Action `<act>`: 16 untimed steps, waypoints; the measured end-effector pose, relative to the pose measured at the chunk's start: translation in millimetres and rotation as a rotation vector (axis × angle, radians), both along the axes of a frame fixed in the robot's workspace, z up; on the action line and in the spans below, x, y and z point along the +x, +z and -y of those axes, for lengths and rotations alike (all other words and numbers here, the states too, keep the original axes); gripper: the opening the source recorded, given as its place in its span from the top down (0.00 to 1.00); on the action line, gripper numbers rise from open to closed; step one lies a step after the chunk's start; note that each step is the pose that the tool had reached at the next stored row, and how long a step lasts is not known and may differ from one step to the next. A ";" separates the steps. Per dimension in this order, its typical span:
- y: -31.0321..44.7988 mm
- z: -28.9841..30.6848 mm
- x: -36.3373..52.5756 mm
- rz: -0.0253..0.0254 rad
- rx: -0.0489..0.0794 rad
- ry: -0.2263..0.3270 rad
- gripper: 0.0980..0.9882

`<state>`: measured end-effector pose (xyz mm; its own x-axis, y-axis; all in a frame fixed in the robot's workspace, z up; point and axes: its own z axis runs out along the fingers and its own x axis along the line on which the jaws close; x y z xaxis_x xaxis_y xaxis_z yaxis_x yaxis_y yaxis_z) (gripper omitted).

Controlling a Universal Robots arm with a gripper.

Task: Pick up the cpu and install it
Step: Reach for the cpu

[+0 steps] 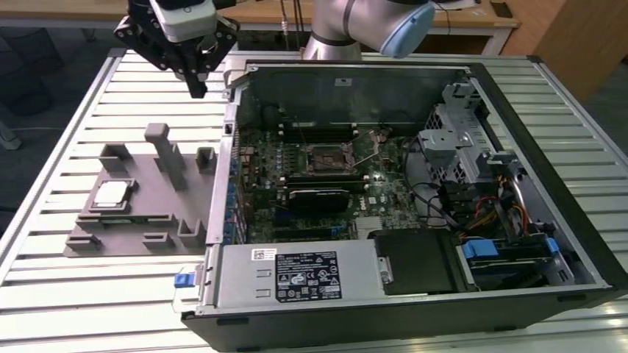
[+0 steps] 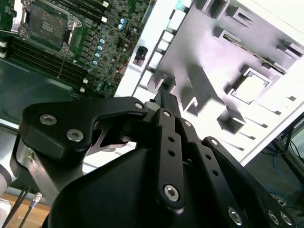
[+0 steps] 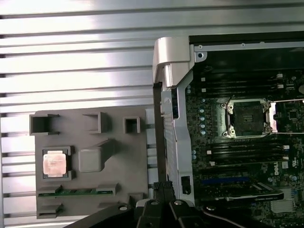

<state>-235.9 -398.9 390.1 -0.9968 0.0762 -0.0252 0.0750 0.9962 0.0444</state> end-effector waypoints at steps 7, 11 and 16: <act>-1.1 0.0 -10.9 0.0000 0.000 0.000 0.99; -1.7 0.0 -17.2 -0.0001 0.000 0.000 0.99; -3.0 0.0 -24.9 0.0000 0.000 0.000 0.99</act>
